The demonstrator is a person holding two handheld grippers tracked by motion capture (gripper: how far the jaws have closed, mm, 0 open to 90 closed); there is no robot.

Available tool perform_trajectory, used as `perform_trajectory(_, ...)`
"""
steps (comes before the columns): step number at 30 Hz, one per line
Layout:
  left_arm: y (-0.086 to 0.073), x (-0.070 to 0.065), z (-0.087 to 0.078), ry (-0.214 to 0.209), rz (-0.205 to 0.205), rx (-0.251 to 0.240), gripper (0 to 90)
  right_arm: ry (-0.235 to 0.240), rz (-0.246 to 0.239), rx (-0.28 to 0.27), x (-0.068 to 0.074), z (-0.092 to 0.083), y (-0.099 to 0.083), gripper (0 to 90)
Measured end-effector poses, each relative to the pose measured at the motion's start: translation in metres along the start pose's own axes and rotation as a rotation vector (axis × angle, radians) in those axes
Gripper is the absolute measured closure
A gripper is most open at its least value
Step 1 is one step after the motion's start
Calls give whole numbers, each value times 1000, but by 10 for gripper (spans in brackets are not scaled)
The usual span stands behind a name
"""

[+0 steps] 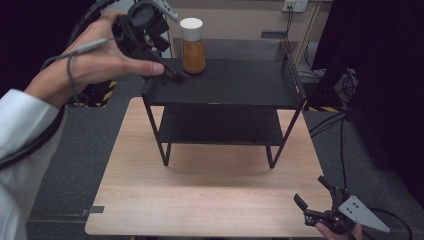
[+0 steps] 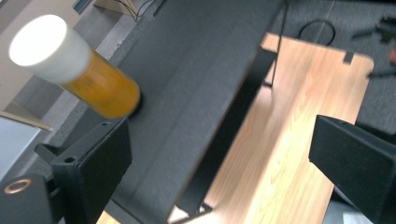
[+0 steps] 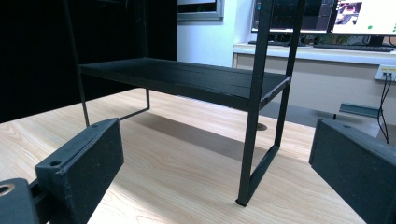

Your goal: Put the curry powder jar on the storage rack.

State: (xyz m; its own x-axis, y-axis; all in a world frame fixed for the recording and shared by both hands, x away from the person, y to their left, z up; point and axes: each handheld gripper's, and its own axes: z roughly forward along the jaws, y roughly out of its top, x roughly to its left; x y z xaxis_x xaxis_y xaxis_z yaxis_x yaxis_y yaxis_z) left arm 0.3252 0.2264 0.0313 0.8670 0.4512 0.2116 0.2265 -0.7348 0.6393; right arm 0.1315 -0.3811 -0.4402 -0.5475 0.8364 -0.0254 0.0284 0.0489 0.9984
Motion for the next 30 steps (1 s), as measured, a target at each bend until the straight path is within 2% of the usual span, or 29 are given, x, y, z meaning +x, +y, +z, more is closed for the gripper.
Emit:
perform_trajectory(2,-12,-10,-7,-10,8,-15,49,2,-1,-1,0,0,0,29)
perform_trajectory(8,-28,-22,-12,-8,7,-15,49,0,-1,-1,-1,2,0,29)
perform_trajectory(12,-33,-23,-12,-21,2,-20,49,0,-3,1,-1,3,1,29)
perform_trajectory(19,-35,-25,-13,-8,2,-21,51,5,-3,-1,-2,4,1,30)
perform_trajectory(30,-39,-19,-10,-6,-16,-18,50,5,-2,-1,-2,4,1,29)
